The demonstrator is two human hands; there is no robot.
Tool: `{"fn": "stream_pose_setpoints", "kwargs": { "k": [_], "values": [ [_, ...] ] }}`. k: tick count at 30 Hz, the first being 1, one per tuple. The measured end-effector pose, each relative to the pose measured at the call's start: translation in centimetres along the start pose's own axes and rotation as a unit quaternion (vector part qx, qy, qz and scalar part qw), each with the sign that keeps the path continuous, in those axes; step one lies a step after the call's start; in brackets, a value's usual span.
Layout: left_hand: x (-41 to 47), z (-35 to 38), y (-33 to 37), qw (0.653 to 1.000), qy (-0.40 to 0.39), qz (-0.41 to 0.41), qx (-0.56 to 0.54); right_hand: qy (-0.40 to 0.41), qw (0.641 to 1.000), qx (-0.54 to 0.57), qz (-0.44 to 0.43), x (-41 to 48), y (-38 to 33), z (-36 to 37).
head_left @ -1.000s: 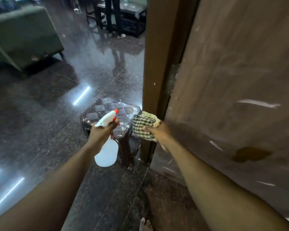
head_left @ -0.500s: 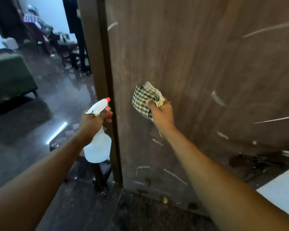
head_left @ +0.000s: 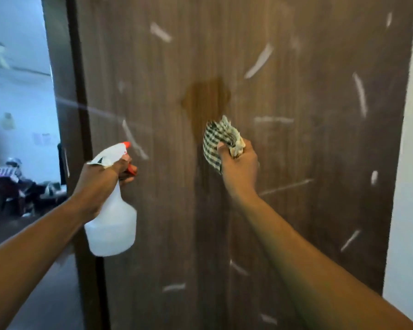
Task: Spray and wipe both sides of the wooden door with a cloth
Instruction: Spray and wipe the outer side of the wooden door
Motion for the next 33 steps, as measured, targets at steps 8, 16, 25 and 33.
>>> {"fn": "stream_pose_setpoints", "kwargs": {
  "k": [8,16,25,33],
  "values": [
    [10.2,3.4,12.5,0.994,0.028,0.107,0.015,0.021,0.984,0.004,-0.175,9.8,-12.1,2.3],
    [18.2,2.3,23.6,0.978,0.107,0.169,0.061,0.089,0.956,-0.039,-0.276,16.7,-23.7,7.0],
    [24.1,-0.2,28.3,0.935,0.260,0.199,0.138,0.154,0.921,-0.108,-0.342,20.8,-28.6,9.6],
    [28.8,-1.7,27.1,0.951,0.234,0.160,0.123,0.130,0.809,-0.168,-0.548,18.2,-30.0,21.4]
  ]
}}
Point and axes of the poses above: each hand's wrist, its own x-axis towards the middle knuckle, its own z-axis out of the palm, y = z × x, the point moved 8 cm from there along x, towards the middle knuckle, and after that the axes turned 11 degrees about y, right-handed, at the moved point
